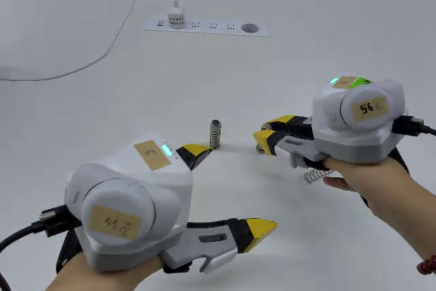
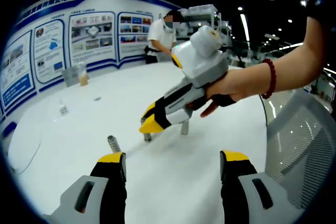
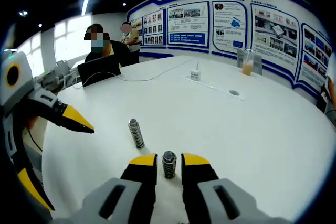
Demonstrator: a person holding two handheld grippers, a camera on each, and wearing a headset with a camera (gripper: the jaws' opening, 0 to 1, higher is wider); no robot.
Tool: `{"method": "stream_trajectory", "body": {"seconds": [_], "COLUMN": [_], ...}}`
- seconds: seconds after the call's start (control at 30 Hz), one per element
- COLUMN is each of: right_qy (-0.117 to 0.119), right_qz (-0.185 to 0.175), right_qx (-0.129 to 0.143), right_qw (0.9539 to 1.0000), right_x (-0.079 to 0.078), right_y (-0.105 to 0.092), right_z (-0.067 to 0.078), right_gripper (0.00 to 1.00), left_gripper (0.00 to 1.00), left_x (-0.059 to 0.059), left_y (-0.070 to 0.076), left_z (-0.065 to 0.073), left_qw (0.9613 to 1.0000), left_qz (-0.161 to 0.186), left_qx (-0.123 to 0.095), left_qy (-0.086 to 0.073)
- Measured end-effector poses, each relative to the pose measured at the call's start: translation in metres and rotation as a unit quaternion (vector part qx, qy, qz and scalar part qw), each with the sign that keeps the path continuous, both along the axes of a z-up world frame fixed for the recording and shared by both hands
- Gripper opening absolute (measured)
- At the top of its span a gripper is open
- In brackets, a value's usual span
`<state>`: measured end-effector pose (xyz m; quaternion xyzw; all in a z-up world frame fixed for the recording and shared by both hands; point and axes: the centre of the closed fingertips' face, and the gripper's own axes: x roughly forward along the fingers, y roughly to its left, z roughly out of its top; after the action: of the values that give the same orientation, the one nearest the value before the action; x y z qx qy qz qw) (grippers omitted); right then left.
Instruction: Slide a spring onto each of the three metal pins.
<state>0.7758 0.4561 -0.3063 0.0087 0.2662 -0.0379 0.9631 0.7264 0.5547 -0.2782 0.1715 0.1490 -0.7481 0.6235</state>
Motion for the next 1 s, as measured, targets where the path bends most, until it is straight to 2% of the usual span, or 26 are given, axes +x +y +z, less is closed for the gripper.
{"method": "stream_trajectory", "body": {"seconds": [0.13,0.4,0.5,0.6,0.83,1.0], "right_qy": [-0.007,-0.025,-0.029,-0.034,-0.043,-0.046], "right_qz": [-0.003,-0.014,-0.022,-0.030,-0.044,-0.051], "right_qx": [0.001,0.028,0.037,0.047,0.048,0.048], "right_qw": [1.0000,0.9992,0.9986,0.9979,0.9970,0.9965], "right_x": [-0.001,-0.006,-0.010,-0.017,-0.031,-0.043], "right_y": [-0.002,-0.001,-0.003,-0.004,-0.008,-0.011], "right_z": [0.007,0.025,0.031,0.038,0.052,0.059], "right_gripper": [0.21,0.27,0.31,0.34,0.40,0.43], "left_gripper": [0.74,0.74,0.74,0.74,0.73,0.73], "left_x": [0.000,-0.002,-0.002,-0.003,-0.006,-0.010], "left_y": [0.000,-0.004,-0.005,-0.007,-0.013,-0.018], "left_z": [0.000,0.003,0.005,0.006,0.011,0.014], "left_qw": [1.0000,1.0000,1.0000,1.0000,0.9998,0.9995], "left_qz": [-0.001,-0.001,-0.003,-0.005,-0.009,-0.019], "left_qx": [0.000,-0.006,-0.007,-0.007,-0.017,-0.023], "left_qy": [-0.004,0.002,-0.001,-0.004,-0.005,-0.013]}}
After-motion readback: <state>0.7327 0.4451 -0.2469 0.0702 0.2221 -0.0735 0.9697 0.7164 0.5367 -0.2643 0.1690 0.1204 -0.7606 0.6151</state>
